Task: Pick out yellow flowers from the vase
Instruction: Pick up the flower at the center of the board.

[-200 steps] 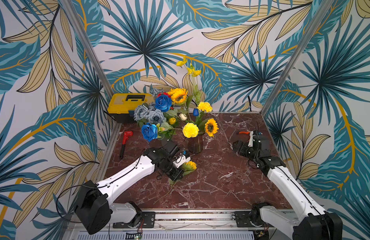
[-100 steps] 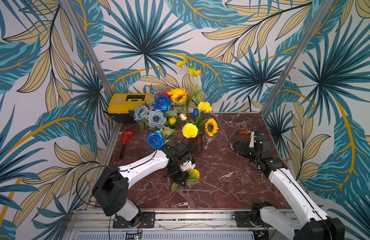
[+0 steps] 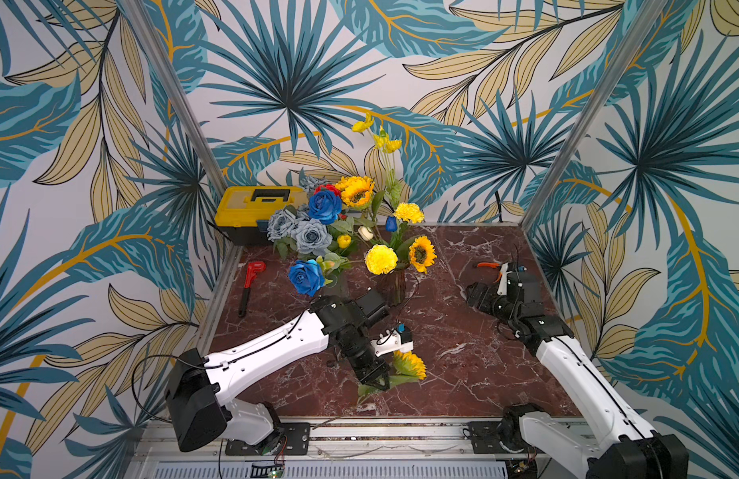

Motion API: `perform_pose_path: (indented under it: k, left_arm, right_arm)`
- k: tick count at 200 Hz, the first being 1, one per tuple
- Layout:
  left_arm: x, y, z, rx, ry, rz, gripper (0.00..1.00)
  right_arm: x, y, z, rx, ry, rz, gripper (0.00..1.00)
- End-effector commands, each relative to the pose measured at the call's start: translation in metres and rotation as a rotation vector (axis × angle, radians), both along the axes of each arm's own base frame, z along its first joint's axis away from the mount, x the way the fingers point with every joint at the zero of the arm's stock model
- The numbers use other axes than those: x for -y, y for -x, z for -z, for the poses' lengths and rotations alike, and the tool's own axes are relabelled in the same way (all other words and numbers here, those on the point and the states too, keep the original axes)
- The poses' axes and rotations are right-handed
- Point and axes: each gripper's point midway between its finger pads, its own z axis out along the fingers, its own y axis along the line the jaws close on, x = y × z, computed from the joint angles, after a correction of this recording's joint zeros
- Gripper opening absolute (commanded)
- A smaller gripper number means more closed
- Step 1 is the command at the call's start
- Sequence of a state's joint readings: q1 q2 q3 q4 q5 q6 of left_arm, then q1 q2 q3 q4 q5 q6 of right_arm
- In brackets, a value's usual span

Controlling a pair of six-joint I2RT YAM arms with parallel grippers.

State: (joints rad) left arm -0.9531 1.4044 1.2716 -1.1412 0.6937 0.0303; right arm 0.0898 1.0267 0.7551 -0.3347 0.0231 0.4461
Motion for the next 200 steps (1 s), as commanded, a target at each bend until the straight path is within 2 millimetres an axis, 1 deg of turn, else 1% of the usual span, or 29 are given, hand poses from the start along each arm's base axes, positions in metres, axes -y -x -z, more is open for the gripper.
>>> perform_pose_path:
  k: [1, 15, 29, 54, 65, 78, 94, 112, 117, 119, 122, 129, 134, 139, 147, 159, 178, 200]
  left_arm:
    - [0.021, 0.001, -0.049, 0.109, 0.174, 0.088, 0.0]
    - [0.034, -0.003, -0.07, 0.158, 0.245, 0.123, 0.0]
    - [0.045, -0.015, -0.085, 0.237, 0.289, 0.124, 0.0]
    - [0.071, -0.051, -0.118, 0.44, 0.413, 0.048, 0.0]
    - [0.085, -0.068, -0.138, 0.528, 0.498, -0.013, 0.0]
    - [0.1, -0.082, -0.163, 0.598, 0.606, -0.069, 0.0]
    - [0.11, -0.102, -0.192, 0.687, 0.697, -0.156, 0.0]
    - [0.11, -0.127, -0.221, 0.814, 0.748, -0.278, 0.0]
    - [0.108, -0.134, -0.225, 0.831, 0.751, -0.309, 0.0]
    - [0.107, -0.137, -0.232, 0.846, 0.775, -0.323, 0.0]
    - [0.106, -0.141, -0.238, 0.858, 0.79, -0.343, 0.0]
    - [0.103, -0.15, -0.248, 0.863, 0.814, -0.384, 0.0]
    - [0.101, -0.156, -0.254, 0.859, 0.829, -0.412, 0.0]
    - [0.099, -0.162, -0.26, 0.851, 0.845, -0.439, 0.0]
    - [0.095, -0.172, -0.266, 0.837, 0.857, -0.482, 0.0]
    - [0.094, -0.18, -0.272, 0.826, 0.877, -0.514, 0.0]
    - [0.096, -0.184, -0.276, 0.82, 0.894, -0.533, 0.0]
    - [0.096, -0.187, -0.278, 0.808, 0.905, -0.556, 0.0]
  right_arm:
    - [0.001, 0.004, 0.004, -0.003, 0.004, 0.014, 0.99]
    - [0.001, 0.003, 0.002, 0.0, 0.007, 0.015, 0.99]
    - [0.0, 0.003, 0.0, 0.005, 0.005, 0.01, 0.99]
    - [-0.006, 0.003, -0.009, 0.032, 0.01, -0.034, 0.99]
    - [-0.01, 0.003, -0.016, 0.052, 0.018, -0.061, 0.99]
    - [-0.014, 0.003, -0.027, 0.092, 0.018, -0.088, 0.99]
    - [-0.02, 0.006, -0.041, 0.159, 0.002, -0.116, 0.99]
    - [-0.028, 0.013, -0.056, 0.236, -0.012, -0.161, 0.99]
    - [-0.031, 0.015, -0.061, 0.257, -0.014, -0.179, 0.99]
    - [-0.032, 0.016, -0.063, 0.265, -0.014, -0.187, 0.99]
    - [-0.034, 0.018, -0.064, 0.274, -0.015, -0.2, 0.99]
    - [-0.04, 0.022, -0.069, 0.292, -0.02, -0.237, 0.99]
    - [-0.045, 0.022, -0.081, 0.345, -0.025, -0.266, 0.99]
    - [-0.05, 0.025, -0.087, 0.368, -0.033, -0.301, 0.99]
    - [-0.059, 0.03, -0.097, 0.404, -0.049, -0.353, 0.99]
    - [-0.074, 0.039, -0.115, 0.475, -0.084, -0.444, 0.99]
    - [-0.097, 0.058, -0.143, 0.611, -0.138, -0.586, 0.97]
    - [-0.12, 0.079, -0.165, 0.712, -0.187, -0.753, 0.95]
